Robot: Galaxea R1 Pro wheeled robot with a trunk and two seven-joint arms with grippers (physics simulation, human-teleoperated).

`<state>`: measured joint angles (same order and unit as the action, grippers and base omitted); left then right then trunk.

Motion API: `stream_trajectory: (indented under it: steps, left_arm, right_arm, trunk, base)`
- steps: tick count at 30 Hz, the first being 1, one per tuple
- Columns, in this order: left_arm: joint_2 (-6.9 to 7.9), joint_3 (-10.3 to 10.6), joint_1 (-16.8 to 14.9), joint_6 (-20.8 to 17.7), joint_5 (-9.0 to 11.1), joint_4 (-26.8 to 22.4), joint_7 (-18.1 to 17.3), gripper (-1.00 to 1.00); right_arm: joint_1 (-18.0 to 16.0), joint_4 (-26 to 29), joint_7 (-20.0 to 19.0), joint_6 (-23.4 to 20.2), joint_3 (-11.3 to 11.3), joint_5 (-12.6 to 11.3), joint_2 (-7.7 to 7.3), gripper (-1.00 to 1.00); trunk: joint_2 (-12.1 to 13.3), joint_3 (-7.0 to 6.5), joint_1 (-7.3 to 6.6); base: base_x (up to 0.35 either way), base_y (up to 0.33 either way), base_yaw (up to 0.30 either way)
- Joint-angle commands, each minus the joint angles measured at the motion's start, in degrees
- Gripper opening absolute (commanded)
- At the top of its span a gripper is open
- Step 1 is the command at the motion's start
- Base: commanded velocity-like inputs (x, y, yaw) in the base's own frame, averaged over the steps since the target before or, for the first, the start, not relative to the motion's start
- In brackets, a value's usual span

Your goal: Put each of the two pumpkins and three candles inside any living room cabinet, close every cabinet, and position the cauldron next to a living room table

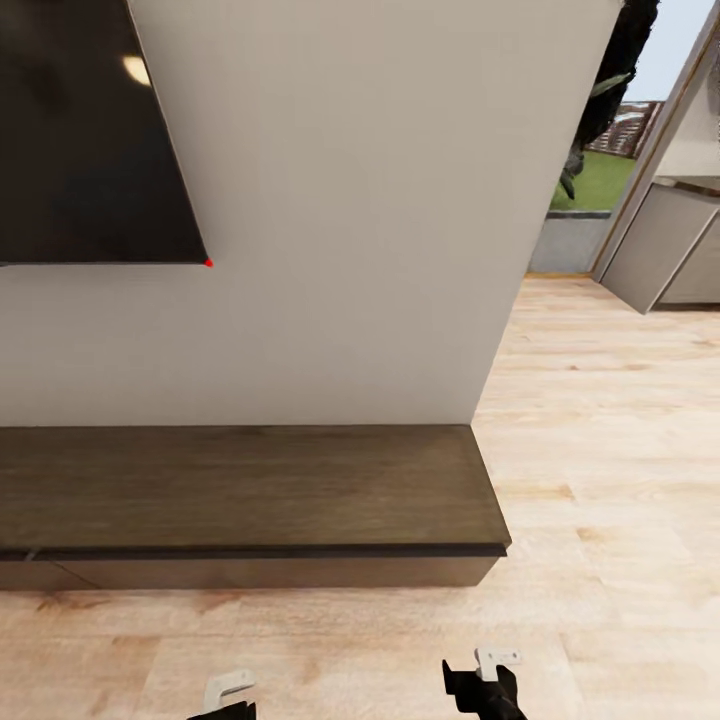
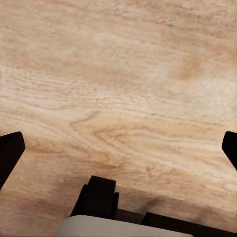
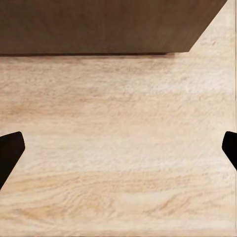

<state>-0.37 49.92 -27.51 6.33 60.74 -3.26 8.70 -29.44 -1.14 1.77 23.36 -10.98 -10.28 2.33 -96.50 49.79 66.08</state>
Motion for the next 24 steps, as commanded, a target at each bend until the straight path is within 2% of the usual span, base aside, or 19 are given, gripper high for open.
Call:
stream_trajectory:
  steps: [1,6,12,15,17,20,24]
  left_arm:
    - [0.01,0.0,0.0,0.0,0.0,0.0,0.0,1.0]
    - [0.09,0.0,0.09,0.0,0.0,0.14,0.03,1.0]
    - [0.45,-0.02,1.55,0.0,0.04,3.75,0.1,1.0]
    - [0.7,-0.07,2.83,0.0,0.04,5.56,0.1,1.0]
    - [1.48,-0.04,4.67,0.0,0.01,5.96,0.1,1.0]
    - [2.15,-0.05,7.69,0.0,-0.01,6.2,0.09,1.0]
    - [3.36,-0.03,10.17,0.0,-0.01,6.24,-0.05,1.0]
  right_arm:
    - [0.0,0.0,0.0,-0.16,-0.01,-0.06,-0.11,1.0]
    - [0.0,-0.22,-0.01,-0.4,-0.01,-0.17,-0.2,1.0]
    - [1.01,-2.74,-0.01,-0.42,-0.01,0.19,-0.22,1.0]
    - [3.21,-3.25,-0.01,-0.42,-0.01,0.31,-0.22,1.0]
    - [4.9,-3.42,0.02,-0.46,-0.01,0.32,-0.4,1.0]
    - [7.91,-3.58,0.0,-0.56,-0.2,0.48,-1.54,1.0]
    - [10.85,-3.57,-0.07,-0.58,-0.26,0.5,-2.05,1.0]
  trunk:
    - [0.0,-0.1,0.0]
    - [0.0,-0.56,0.0]
    - [0.0,-1.11,0.0]
    - [0.0,-1.38,0.0]
    - [0.0,-1.57,0.0]
    - [0.0,-1.75,0.0]
    - [0.0,-2.08,0.0]
  base:
    - [0.0,0.0,0.0]
    - [0.0,0.0,0.001]
    - [0.0,0.0,0.027]
    - [0.0,0.0,0.005]
    - [0.0,0.0,0.002]
    - [0.0,0.0,0.0]
    - [0.0,0.0,0.0]
